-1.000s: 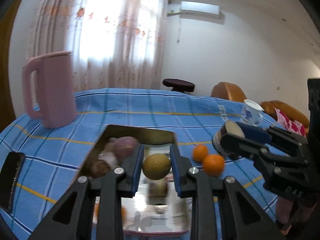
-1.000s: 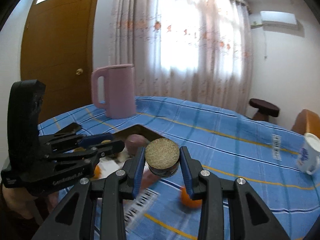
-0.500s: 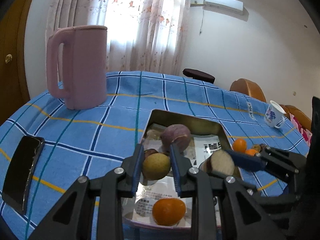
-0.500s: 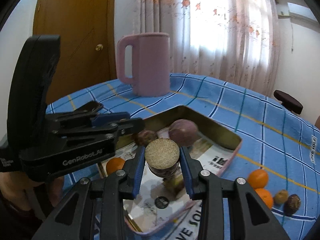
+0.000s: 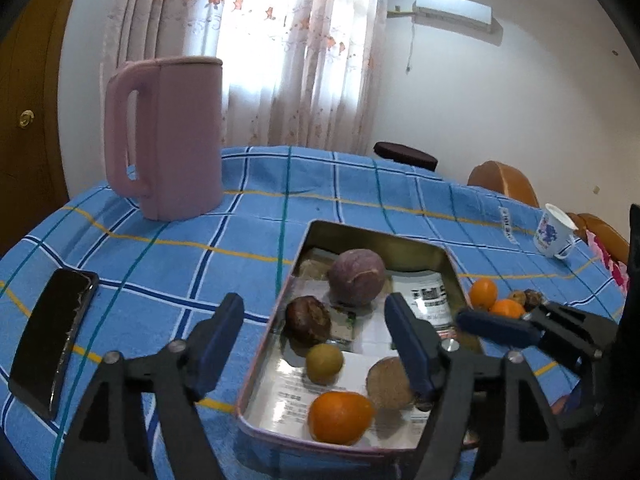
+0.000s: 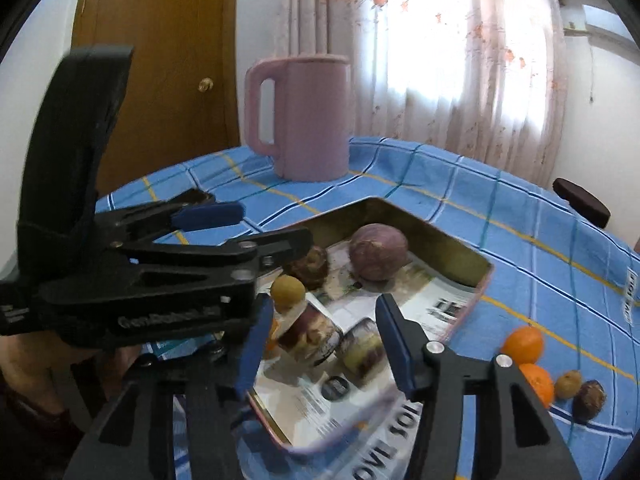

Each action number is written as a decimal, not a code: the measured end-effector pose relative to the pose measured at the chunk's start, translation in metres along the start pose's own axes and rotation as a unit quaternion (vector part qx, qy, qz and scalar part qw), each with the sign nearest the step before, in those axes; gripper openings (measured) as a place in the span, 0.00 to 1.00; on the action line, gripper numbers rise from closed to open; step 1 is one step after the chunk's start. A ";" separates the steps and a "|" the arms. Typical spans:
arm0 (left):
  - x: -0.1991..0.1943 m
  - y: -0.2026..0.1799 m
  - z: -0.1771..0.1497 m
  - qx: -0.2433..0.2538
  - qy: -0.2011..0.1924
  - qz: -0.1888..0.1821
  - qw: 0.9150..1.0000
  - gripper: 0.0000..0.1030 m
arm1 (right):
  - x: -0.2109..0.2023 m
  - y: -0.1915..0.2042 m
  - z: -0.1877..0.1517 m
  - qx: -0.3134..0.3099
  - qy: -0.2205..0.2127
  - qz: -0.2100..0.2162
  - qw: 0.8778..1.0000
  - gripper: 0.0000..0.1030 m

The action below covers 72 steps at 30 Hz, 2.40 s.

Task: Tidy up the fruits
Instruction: 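Open the left gripper to drop the kiwi into the tin while the right releases the can, then grasp the large orange on the tablecloth with the right gripper, then grasp another orange with the left gripper while the right holds its orange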

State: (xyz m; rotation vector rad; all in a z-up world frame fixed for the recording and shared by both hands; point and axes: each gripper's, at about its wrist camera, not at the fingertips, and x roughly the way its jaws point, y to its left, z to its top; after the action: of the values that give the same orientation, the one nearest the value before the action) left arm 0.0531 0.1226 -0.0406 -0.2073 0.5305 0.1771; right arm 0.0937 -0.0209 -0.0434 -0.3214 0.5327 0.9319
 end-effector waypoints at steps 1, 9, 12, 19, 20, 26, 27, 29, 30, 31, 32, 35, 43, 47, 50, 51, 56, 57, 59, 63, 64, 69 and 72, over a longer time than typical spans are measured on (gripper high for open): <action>-0.002 -0.002 0.000 0.002 -0.001 -0.002 1.000 0.73 | -0.006 -0.005 -0.001 0.003 -0.004 -0.008 1.000 0.54; -0.006 -0.032 -0.002 0.019 -0.006 -0.031 0.999 0.79 | -0.045 -0.083 -0.030 0.049 0.011 -0.130 0.990 0.55; -0.004 -0.045 -0.003 0.033 -0.003 -0.037 0.999 0.81 | -0.040 -0.102 -0.035 0.073 0.031 -0.133 0.988 0.55; -0.002 -0.066 0.000 0.052 0.001 -0.046 0.998 0.81 | -0.012 -0.113 -0.034 0.089 0.087 -0.112 0.986 0.55; -0.002 -0.070 0.001 0.057 0.002 -0.047 0.997 0.81 | -0.008 -0.114 -0.035 0.092 0.095 -0.104 0.986 0.55; 0.000 -0.093 0.005 0.076 0.004 -0.056 0.996 0.81 | -0.003 -0.122 -0.040 0.112 0.115 -0.083 0.984 0.47; 0.001 -0.098 0.005 0.080 0.003 -0.057 0.995 0.81 | -0.007 -0.124 -0.040 0.113 0.107 -0.089 0.984 0.47; 0.004 -0.110 0.006 0.093 0.005 -0.062 0.994 0.81 | -0.021 -0.129 -0.041 0.118 0.084 -0.112 0.983 0.47; 0.006 -0.119 0.006 0.101 0.006 -0.064 0.993 0.81 | -0.028 -0.134 -0.042 0.124 0.075 -0.123 0.982 0.47; 0.008 -0.126 0.006 0.108 0.008 -0.064 0.992 0.81 | -0.034 -0.140 -0.043 0.131 0.068 -0.136 0.980 0.47; 0.010 -0.134 0.006 0.115 0.009 -0.066 0.991 0.81 | -0.041 -0.148 -0.045 0.135 0.061 -0.153 0.977 0.47; 0.018 -0.160 0.007 0.138 0.016 -0.076 0.987 0.81 | -0.056 -0.166 -0.052 0.143 0.052 -0.191 0.970 0.47; 0.070 -0.200 0.005 0.166 0.081 -0.075 0.980 0.66 | -0.076 -0.190 -0.063 0.168 0.030 -0.206 0.963 0.47; 0.094 -0.205 0.003 0.169 0.116 -0.069 0.976 0.52 | -0.077 -0.188 -0.063 0.165 0.024 -0.202 0.965 0.47; 0.100 -0.203 0.006 0.170 0.118 -0.050 0.977 0.51 | -0.082 -0.187 -0.064 0.165 0.016 -0.199 0.966 0.47; 0.104 -0.203 0.007 0.170 0.121 -0.044 0.977 0.51 | -0.082 -0.187 -0.064 0.167 0.016 -0.198 0.966 0.47; 0.118 -0.205 0.008 0.179 0.128 -0.015 0.975 0.54 | -0.081 -0.189 -0.065 0.171 0.021 -0.196 0.965 0.47; 0.121 -0.203 0.008 0.179 0.131 -0.008 0.975 0.54 | -0.080 -0.189 -0.065 0.170 0.021 -0.196 0.965 0.47; 0.126 -0.199 0.008 0.171 0.139 0.001 0.975 0.55 | -0.080 -0.188 -0.065 0.170 0.023 -0.197 0.965 0.47; 0.122 -0.194 0.009 0.165 0.132 -0.008 0.977 0.47 | -0.079 -0.189 -0.065 0.173 0.022 -0.195 0.965 0.47; 0.121 -0.193 0.009 0.163 0.129 -0.010 0.978 0.44 | -0.080 -0.189 -0.065 0.174 0.020 -0.195 0.965 0.47; 0.112 -0.187 0.010 0.156 0.119 -0.029 0.980 0.37 | -0.086 -0.189 -0.066 0.177 0.005 -0.191 0.965 0.47; 0.108 -0.185 0.009 0.154 0.117 -0.036 0.980 0.36 | -0.087 -0.188 -0.066 0.175 0.002 -0.193 0.965 0.47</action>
State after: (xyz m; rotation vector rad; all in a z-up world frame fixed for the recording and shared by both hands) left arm 0.1900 -0.0414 -0.0615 0.0561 0.7760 -0.0018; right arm 0.1877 -0.2171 -0.0422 -0.0994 0.6010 0.4479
